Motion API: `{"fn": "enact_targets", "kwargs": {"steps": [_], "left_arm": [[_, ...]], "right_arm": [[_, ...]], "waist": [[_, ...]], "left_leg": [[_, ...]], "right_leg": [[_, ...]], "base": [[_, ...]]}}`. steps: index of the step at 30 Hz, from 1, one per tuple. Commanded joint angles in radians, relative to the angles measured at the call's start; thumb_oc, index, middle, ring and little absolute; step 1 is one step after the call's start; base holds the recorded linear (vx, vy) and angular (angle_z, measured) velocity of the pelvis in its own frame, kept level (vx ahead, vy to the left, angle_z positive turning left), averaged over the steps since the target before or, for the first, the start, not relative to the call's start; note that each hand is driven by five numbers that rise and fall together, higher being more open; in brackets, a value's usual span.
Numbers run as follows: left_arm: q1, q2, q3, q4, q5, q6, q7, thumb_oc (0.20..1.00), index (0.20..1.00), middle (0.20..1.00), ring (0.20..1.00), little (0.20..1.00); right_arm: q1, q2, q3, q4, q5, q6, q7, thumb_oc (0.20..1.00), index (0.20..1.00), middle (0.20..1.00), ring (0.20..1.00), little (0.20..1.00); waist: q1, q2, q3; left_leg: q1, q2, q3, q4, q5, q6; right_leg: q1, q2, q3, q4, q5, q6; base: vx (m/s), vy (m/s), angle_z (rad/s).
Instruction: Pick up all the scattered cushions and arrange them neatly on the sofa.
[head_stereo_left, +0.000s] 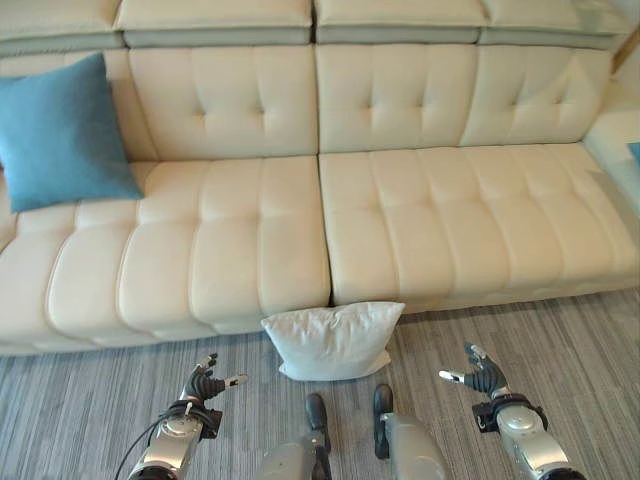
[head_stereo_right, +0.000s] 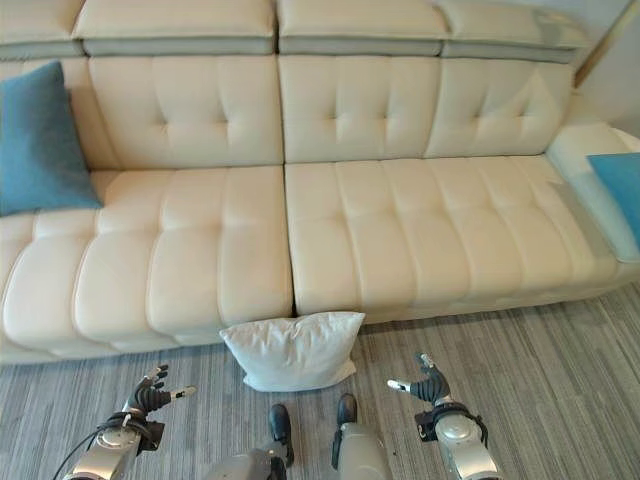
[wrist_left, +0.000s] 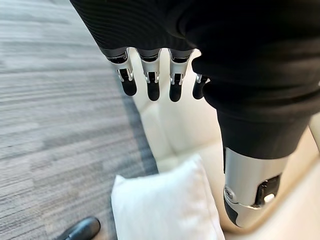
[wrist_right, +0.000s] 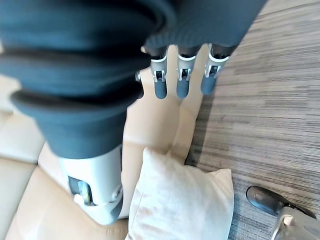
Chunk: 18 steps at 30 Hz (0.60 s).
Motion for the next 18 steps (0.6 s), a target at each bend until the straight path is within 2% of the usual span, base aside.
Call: {"fn": "enact_targets", "kwargs": {"steps": [1,3,4,8,9,11,12,13,14,15,16,18], "left_arm": [[-0.051,0.026,0.011,-0.018,-0.034,-0.044,0.033,1.0,1.0,1.0,1.0,1.0],[-0.071,0.032,0.006,-0.01,-0.043,-0.047,0.044,1.0,1.0,1.0,1.0,1.0],[-0.105,0.035,-0.004,0.001,-0.074,-0.053,0.062,1.0,1.0,1.0,1.0,1.0],[-0.202,0.048,-0.011,0.039,-0.171,-0.083,0.105,1.0,1.0,1.0,1.0,1.0],[-0.204,0.048,-0.01,0.041,-0.172,-0.084,0.105,1.0,1.0,1.0,1.0,1.0],[-0.294,0.079,-0.024,0.053,-0.22,-0.102,0.128,1.0,1.0,1.0,1.0,1.0],[-0.294,0.079,-0.024,0.053,-0.22,-0.102,0.128,1.0,1.0,1.0,1.0,1.0],[-0.372,0.119,-0.04,0.061,-0.229,-0.103,0.142,1.0,1.0,1.0,1.0,1.0],[-0.403,0.135,-0.046,0.058,-0.234,-0.104,0.145,1.0,1.0,1.0,1.0,1.0],[-0.403,0.135,-0.046,0.058,-0.235,-0.104,0.145,1.0,1.0,1.0,1.0,1.0],[-0.473,0.171,-0.067,0.048,-0.241,-0.113,0.155,1.0,1.0,1.0,1.0,1.0],[-0.549,0.21,-0.097,0.059,-0.241,-0.114,0.16,1.0,1.0,1.0,1.0,1.0]], "right_arm": [[-0.112,-0.073,0.01,0.003,-0.015,-0.049,-0.063,1.0,1.0,1.0,1.0,1.0],[-0.138,-0.076,0.02,0.014,-0.017,-0.052,-0.074,1.0,1.0,1.0,1.0,1.0],[-0.184,-0.079,0.032,0.054,-0.008,-0.051,-0.102,1.0,1.0,1.0,1.0,1.0],[-0.303,-0.107,0.048,0.144,0.038,-0.057,-0.151,1.0,1.0,1.0,1.0,1.0],[-0.306,-0.107,0.049,0.146,0.039,-0.058,-0.151,1.0,1.0,1.0,1.0,1.0],[-0.416,-0.137,0.071,0.202,0.077,-0.059,-0.179,1.0,1.0,1.0,1.0,1.0],[-0.416,-0.137,0.071,0.202,0.077,-0.059,-0.179,1.0,1.0,1.0,1.0,1.0],[-0.503,-0.149,0.098,0.226,0.098,-0.057,-0.195,1.0,1.0,1.0,1.0,1.0],[-0.538,-0.147,0.108,0.24,0.107,-0.058,-0.2,1.0,1.0,1.0,1.0,1.0],[-0.538,-0.147,0.108,0.24,0.107,-0.058,-0.2,1.0,1.0,1.0,1.0,1.0],[-0.621,-0.163,0.132,0.269,0.132,-0.063,-0.216,1.0,1.0,1.0,1.0,1.0],[-0.713,-0.185,0.162,0.298,0.147,-0.066,-0.226,1.0,1.0,1.0,1.0,1.0]], "waist": [[0.012,0.006,0.039],[0.013,0.008,0.05],[0.017,0.019,0.073],[0.013,0.035,0.121],[0.013,0.036,0.119],[-0.002,0.042,0.139],[-0.002,0.042,0.137],[-0.013,0.043,0.158],[-0.013,0.044,0.156],[-0.013,0.044,0.154],[-0.018,0.049,0.169],[-0.019,0.057,0.173]], "left_leg": [[-0.089,0.113,0.018,0.23,-0.143,-0.091],[-0.129,0.118,0.016,0.263,-0.149,-0.091],[-0.179,0.125,0.006,0.315,-0.183,-0.1],[-0.35,0.143,0.019,0.424,-0.2,-0.099],[-0.356,0.144,0.019,0.428,-0.201,-0.099],[-0.532,0.178,0.038,0.545,-0.222,-0.098],[-0.534,0.178,0.038,0.546,-0.223,-0.098],[-0.653,0.198,0.037,0.635,-0.243,-0.097],[-0.717,0.209,0.036,0.673,-0.252,-0.095],[-0.719,0.209,0.036,0.674,-0.253,-0.095],[-0.826,0.225,0.035,0.743,-0.272,-0.091],[-0.936,0.232,0.029,0.812,-0.288,-0.087]], "right_leg": [[-0.012,0.001,-0.046,-0.012,0.068,0.026],[-0.045,-0.001,-0.045,0.009,0.063,0.021],[-0.093,0.0,-0.04,0.055,0.027,0.019],[-0.275,-0.003,-0.032,0.17,-0.003,0.005],[-0.281,-0.003,-0.032,0.174,-0.005,0.005],[-0.467,-0.003,-0.009,0.284,-0.024,-0.004],[-0.469,-0.003,-0.009,0.285,-0.024,-0.004],[-0.591,0.001,0.013,0.362,-0.035,-0.013],[-0.653,0.002,0.021,0.398,-0.042,-0.016],[-0.655,0.002,0.021,0.398,-0.043,-0.016],[-0.766,0.007,0.039,0.465,-0.053,-0.021],[-0.875,0.014,0.054,0.53,-0.065,-0.025]], "base": [[-0.12,-0.163,0.08],[-0.06,-0.108,0.16],[-0.02,-0.079,0.16],[-0.09,-0.08,0.06],[-0.15,-0.038,-0.02],[-0.14,-0.042,-0.06],[-0.13,-0.047,-0.07],[-0.11,-0.034,-0.07],[-0.11,-0.034,-0.05],[-0.07,-0.025,-0.15],[-0.05,-0.023,-0.18],[-0.02,-0.017,-0.15]]}}
